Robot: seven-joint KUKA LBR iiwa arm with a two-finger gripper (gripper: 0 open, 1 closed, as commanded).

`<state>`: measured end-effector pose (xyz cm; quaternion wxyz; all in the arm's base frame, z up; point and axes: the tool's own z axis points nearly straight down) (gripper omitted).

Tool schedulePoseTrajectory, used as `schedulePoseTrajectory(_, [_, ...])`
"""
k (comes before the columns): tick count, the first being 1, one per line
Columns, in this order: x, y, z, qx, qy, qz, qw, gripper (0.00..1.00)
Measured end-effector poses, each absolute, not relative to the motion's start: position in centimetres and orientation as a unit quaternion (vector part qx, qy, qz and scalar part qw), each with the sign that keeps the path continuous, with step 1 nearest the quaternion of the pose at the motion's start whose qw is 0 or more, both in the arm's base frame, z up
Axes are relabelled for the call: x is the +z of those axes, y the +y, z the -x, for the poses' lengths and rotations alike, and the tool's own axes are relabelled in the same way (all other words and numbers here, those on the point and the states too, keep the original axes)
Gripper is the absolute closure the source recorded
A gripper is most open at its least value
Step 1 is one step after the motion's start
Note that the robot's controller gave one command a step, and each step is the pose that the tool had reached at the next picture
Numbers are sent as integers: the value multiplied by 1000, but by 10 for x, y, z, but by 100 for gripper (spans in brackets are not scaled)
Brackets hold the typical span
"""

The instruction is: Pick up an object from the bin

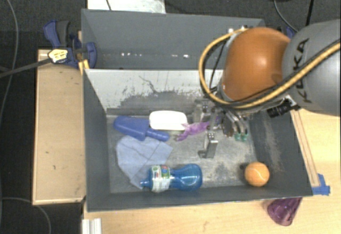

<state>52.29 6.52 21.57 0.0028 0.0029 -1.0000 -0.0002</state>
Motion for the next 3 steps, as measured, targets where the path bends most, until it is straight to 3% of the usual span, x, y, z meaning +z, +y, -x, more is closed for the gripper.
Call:
schedulePoseTrajectory(1, [220, 65, -525, 0, -1000, -2, -1, 0])
schedulePoseTrajectory(2, [160, 43, -554, -1, -1000, -12, -4, 0])
schedulePoseTrajectory(3, [71, 22, -592, -1, -1000, 10, -4, 0])
